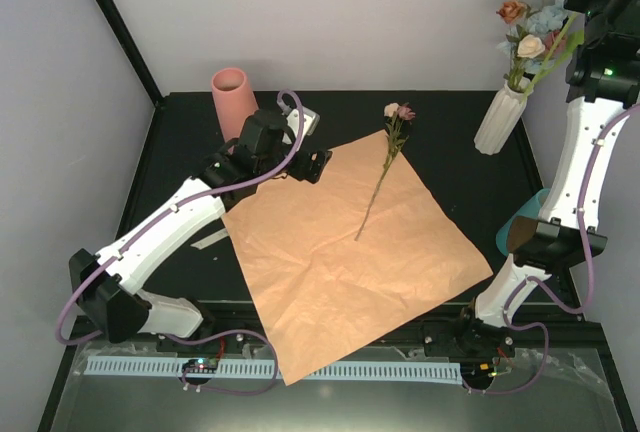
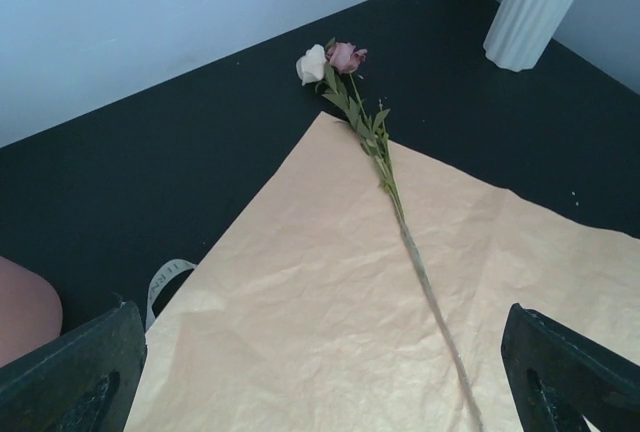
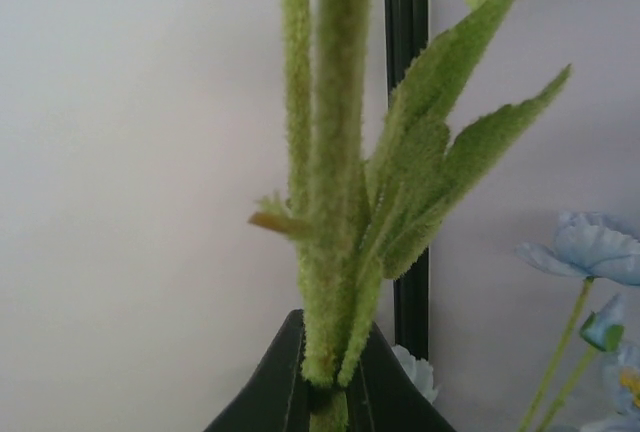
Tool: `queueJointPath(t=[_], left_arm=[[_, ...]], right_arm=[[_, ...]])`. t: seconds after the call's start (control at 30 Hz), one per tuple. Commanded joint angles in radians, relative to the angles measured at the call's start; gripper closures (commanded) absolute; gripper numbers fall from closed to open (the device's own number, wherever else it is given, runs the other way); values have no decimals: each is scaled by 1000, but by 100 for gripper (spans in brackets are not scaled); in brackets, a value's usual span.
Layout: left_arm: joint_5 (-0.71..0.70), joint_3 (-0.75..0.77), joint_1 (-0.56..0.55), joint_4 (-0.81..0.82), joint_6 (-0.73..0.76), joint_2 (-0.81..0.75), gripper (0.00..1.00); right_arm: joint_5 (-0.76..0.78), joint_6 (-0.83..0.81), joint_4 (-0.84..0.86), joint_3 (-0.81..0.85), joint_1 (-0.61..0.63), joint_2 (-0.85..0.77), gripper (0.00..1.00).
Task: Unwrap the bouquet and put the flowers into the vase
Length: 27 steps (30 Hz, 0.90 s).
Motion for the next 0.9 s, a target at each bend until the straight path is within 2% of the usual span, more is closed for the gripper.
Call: queueJointPath(t=[0.0,0.27,0.4,0.87], left_arm=[[78,58,26,32,-2,24,1],[85,63,55,26,-1,39,1],[92,79,61,25,-1,53,1],[101,94,64,6,-10,64,1]], right_arm=[[-4,-3,168,-31,-2,22,99],[-18,26,254,63,-2,106,98],[-21,27,276,40,-2,114,99],[-19,4,362,-359,-3,46,98]])
